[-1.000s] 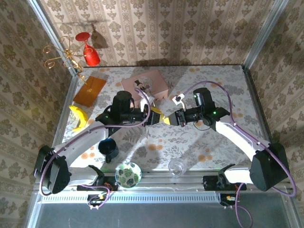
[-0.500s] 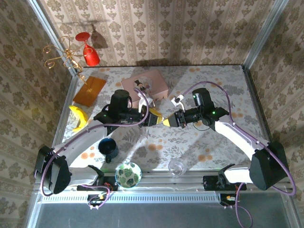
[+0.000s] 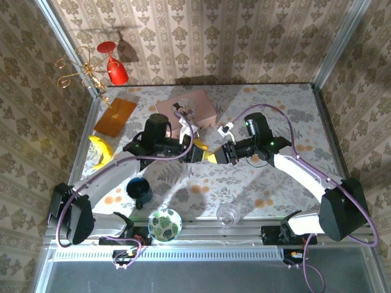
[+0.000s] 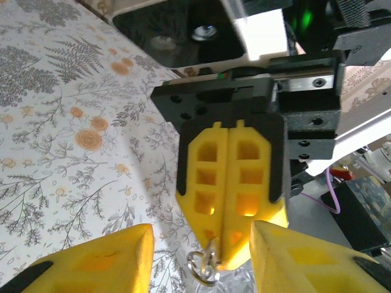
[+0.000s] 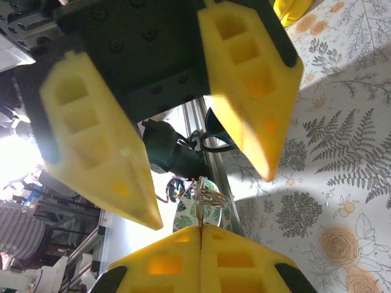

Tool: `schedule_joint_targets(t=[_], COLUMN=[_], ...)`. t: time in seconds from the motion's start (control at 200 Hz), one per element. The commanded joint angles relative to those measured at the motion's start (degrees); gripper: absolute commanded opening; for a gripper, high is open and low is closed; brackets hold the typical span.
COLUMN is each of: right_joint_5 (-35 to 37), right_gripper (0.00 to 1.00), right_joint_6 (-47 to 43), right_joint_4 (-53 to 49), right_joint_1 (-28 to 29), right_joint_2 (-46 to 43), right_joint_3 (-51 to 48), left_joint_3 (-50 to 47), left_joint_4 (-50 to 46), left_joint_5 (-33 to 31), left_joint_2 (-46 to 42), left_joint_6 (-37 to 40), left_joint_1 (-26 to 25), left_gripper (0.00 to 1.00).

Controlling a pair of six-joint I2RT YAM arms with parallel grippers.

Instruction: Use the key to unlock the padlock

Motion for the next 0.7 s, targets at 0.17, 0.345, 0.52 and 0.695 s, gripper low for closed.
schedule_joint_targets(t=[0.17, 0.345, 0.52, 0.695], right_joint_5=[-1.1, -0.8, -0.3, 2.2], right_gripper=[0.00, 0.00, 0.00, 0.00], right_joint_6=[-1.5, -1.5, -1.5, -1.3], right_joint_4=[-2.2, -2.3, -2.5, -2.7], right_joint_1=[0.7, 0.8, 0.8, 0.8], right_joint_2=[0.0, 0.0, 0.0, -0.8], right_joint_3=[2.4, 2.9, 3.0, 2.9], left_joint_3=[1.8, 1.7, 1.5, 0.3], left_joint_4=[-2.2, -2.9, -2.2, 2.0], left_joint_5=[2.8, 3.2, 3.1, 2.8], left_joint_2=[0.4, 0.5, 0.3, -0.7], left_joint_6=[2.6, 3.2, 2.5, -0.8], left_joint_1=[0.8, 0.8, 1.0, 2.4], left_gripper=[0.33, 0.22, 0.02, 0.00])
